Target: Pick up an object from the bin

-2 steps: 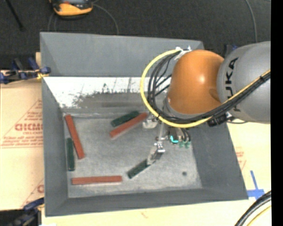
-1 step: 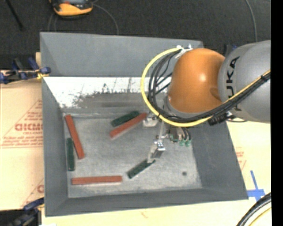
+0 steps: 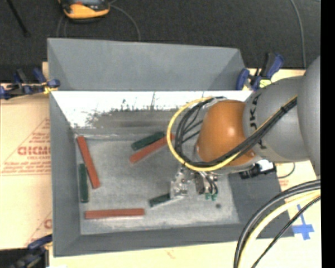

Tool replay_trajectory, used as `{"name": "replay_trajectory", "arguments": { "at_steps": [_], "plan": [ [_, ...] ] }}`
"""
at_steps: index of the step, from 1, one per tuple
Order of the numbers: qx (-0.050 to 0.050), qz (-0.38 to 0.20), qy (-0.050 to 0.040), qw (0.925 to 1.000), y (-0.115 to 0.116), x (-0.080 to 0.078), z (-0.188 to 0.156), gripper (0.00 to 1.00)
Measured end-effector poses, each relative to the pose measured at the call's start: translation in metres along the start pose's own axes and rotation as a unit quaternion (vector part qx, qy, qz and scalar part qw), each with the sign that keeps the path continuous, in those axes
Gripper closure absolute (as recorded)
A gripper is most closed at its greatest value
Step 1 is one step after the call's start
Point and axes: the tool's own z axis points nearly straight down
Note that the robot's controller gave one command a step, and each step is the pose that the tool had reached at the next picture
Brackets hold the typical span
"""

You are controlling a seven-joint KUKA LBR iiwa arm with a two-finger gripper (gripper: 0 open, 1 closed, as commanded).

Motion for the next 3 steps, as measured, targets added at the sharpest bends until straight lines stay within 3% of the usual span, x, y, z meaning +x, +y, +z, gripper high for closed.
{"name": "replay_trajectory", "arguments": {
  "at_steps": [1,2,3],
  "plan": [
    [0.002,0.002,-0.0167,0.9999,-0.003,-0.008,-0.003,0.00],
    [0.004,0.003,0.0109,0.9999,-0.004,0.008,0.009,1.00],
    [0.004,0.003,0.0109,0.9999,-0.004,0.008,0.009,1.00]
  ]
}}
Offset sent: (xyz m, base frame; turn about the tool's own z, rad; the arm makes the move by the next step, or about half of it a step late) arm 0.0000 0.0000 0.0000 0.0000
